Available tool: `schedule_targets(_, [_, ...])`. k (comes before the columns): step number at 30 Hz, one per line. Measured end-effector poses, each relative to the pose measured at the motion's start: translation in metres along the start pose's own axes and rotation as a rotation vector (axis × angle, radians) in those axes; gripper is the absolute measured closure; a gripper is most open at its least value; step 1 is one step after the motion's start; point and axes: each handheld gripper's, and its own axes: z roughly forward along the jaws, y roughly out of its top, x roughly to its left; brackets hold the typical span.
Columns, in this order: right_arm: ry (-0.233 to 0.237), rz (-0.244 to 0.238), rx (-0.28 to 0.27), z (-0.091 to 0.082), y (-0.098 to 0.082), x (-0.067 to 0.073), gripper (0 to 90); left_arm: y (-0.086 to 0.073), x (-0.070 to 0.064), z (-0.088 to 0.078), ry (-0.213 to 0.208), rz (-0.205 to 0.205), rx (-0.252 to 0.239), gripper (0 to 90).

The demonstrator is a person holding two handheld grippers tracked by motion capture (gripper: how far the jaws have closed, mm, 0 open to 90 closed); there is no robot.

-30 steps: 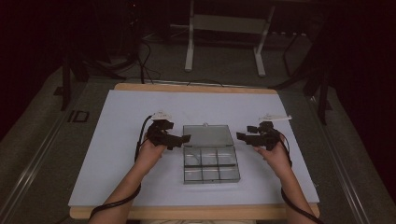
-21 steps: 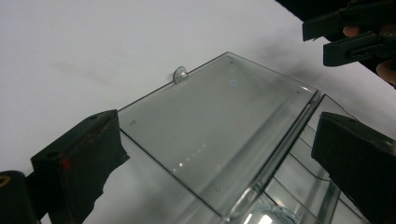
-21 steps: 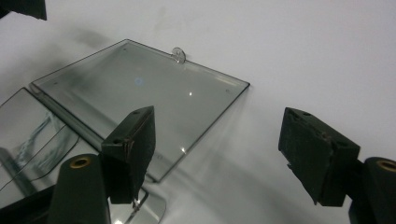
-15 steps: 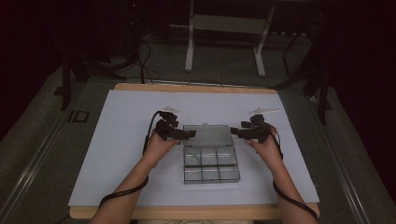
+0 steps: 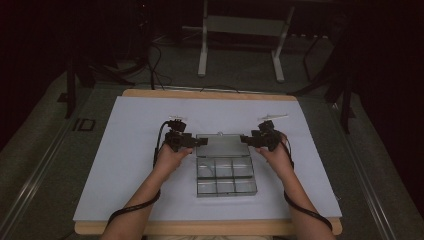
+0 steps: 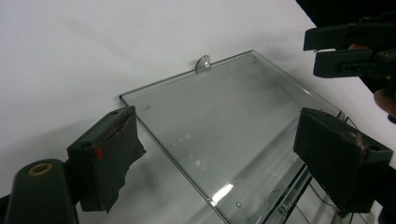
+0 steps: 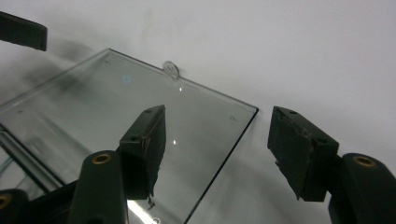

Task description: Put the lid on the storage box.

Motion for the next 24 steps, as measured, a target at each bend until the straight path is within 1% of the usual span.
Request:
schedule_targets(1, [0.000, 0.000, 0.000, 0.000, 0.000, 0.000, 37.1, 0.000, 0.000, 0.000, 0.000, 0.000, 0.000, 16.2])
schedule_targets(2, [-0.004, 0.002, 0.011, 0.002, 0.000, 0.000, 37.1, -0.001, 0.001, 0.004, -0.006, -0.025, 0.036, 16.2])
schedule_targets(3, [-0.007, 0.015, 0.025, 0.006, 0.000, -0.001, 37.1, -0.002, 0.001, 0.006, 0.006, -0.030, 0.048, 19.7])
schedule_targets(4, [-0.006, 0.021, 0.028, 0.007, -0.001, -0.001, 37.1, -0.003, 0.002, 0.007, 0.008, -0.041, 0.056, 21.2])
schedule_targets(6, [-0.007, 0.026, 0.033, 0.009, -0.002, 0.000, 37.1, -0.004, 0.005, 0.009, 0.011, -0.068, 0.067, 21.3])
schedule_targets(9, [-0.002, 0.036, 0.057, 0.014, -0.004, 0.001, 37.7, -0.005, 0.009, 0.010, 0.017, -0.094, 0.075, 23.5])
schedule_targets(10, [0.012, 0.040, 0.068, 0.015, -0.004, 0.000, 40.0, -0.006, 0.010, 0.010, 0.015, -0.098, 0.077, 23.6])
schedule_targets(11, [0.025, 0.054, 0.079, 0.016, -0.003, -0.001, 41.4, -0.006, 0.011, 0.011, 0.016, -0.099, 0.079, 24.9])
schedule_targets(12, [0.034, 0.063, 0.084, 0.018, -0.003, -0.002, 41.2, -0.006, 0.011, 0.012, 0.016, -0.106, 0.083, 25.0])
schedule_targets(14, [0.033, 0.078, 0.100, 0.020, -0.003, -0.002, 40.5, -0.008, 0.014, 0.014, -0.004, -0.123, 0.095, 25.0])
schedule_targets(16, [0.030, 0.078, 0.110, 0.021, -0.005, -0.002, 40.3, -0.010, 0.015, 0.015, -0.008, -0.132, 0.106, 26.2])
schedule_targets(18, [0.032, 0.090, 0.121, 0.023, -0.007, -0.002, 40.4, -0.011, 0.016, 0.017, -0.018, -0.143, 0.121, 26.6])
schedule_targets(20, [0.042, 0.101, 0.117, 0.024, -0.009, -0.004, 41.5, -0.012, 0.015, 0.018, -0.022, -0.136, 0.127, 28.3])
schedule_targets(21, [0.050, 0.116, 0.119, 0.023, -0.009, -0.004, 42.3, -0.012, 0.015, 0.019, -0.031, -0.139, 0.130, 30.5])
schedule_targets(23, [0.063, 0.125, 0.123, 0.023, -0.009, -0.006, 43.7, -0.011, 0.014, 0.020, -0.038, -0.138, 0.134, 31.4])
schedule_targets(24, [0.075, 0.136, 0.124, 0.023, -0.009, -0.006, 45.5, -0.011, 0.014, 0.021, -0.049, -0.142, 0.143, 33.3])
